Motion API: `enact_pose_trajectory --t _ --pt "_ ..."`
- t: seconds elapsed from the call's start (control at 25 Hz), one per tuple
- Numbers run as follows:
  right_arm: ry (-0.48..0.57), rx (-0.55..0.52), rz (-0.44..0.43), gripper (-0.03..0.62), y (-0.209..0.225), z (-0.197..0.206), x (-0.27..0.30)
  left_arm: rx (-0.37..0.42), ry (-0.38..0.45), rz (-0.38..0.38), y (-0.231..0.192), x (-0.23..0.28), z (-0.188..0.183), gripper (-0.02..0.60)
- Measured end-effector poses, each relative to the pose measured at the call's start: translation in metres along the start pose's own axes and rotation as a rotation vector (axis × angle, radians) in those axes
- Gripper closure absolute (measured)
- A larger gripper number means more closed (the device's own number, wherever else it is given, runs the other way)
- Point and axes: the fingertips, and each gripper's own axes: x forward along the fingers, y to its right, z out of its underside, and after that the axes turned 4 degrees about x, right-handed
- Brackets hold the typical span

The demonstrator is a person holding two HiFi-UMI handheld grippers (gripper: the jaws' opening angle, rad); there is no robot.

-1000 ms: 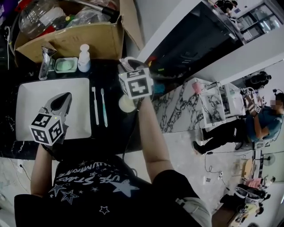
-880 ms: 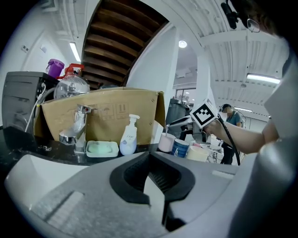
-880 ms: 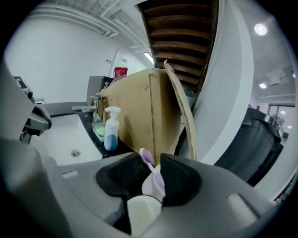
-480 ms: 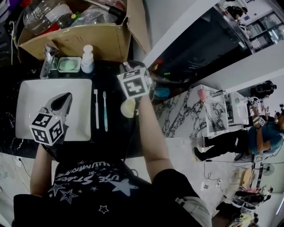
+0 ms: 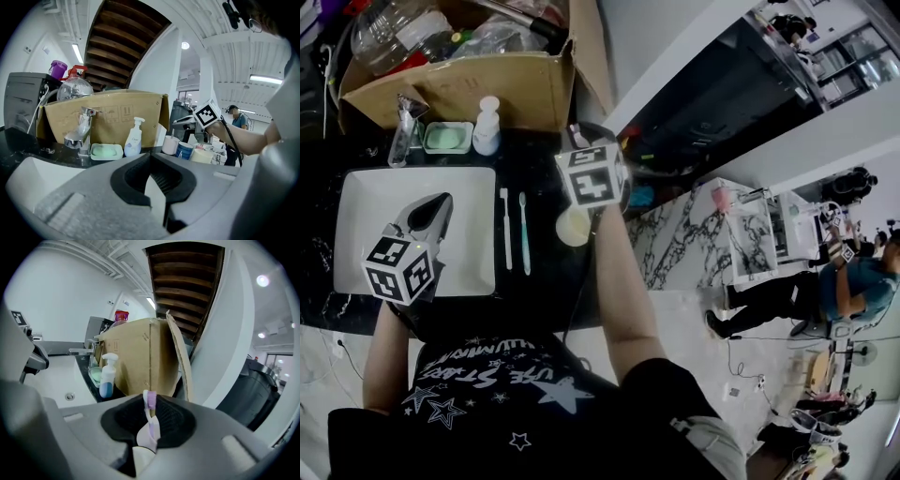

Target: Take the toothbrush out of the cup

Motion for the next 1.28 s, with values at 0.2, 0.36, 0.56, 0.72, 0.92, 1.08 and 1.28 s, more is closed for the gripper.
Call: enact_pose_trajectory --t 0.2,0.36,0.56,0.72,0.92,1.08,1.28 --pt "0.063 0.017 0.046 0.517 0.002 -0.021 -0.023 0.004 0.021 0.025 -0.001 -0.009 -0.005 0.571" --pt "0.126 0.037 0.096 0.517 0.004 -0.042 -0.046 0.009 0.032 0.048 -0.004 -0.020 -0.008 0.571" --pt "0.193 0.058 0.129 0.517 -0.011 -0.065 -0.075 0.013 0.031 0.078 -0.008 -0.036 -0.006 0.571" --pt "0.202 0.086 0.120 0.517 -0.034 -0.072 -0.092 0.017 0.028 0.111 -0.011 -0.051 -0.004 0.571" --pt "0.152 0.133 0.112 0.517 -0.066 -0.053 -0.102 0.017 0.014 0.158 -0.015 -0.065 0.006 0.571" --pt "0.089 0.179 0.125 0.517 -0.085 -0.026 -0.109 0.015 -0.002 0.208 -0.012 -0.070 0.016 0.571" --pt "0.032 0.229 0.149 0.517 -0.098 0.000 -0.121 0.026 -0.021 0.265 -0.004 -0.074 0.023 0.572"
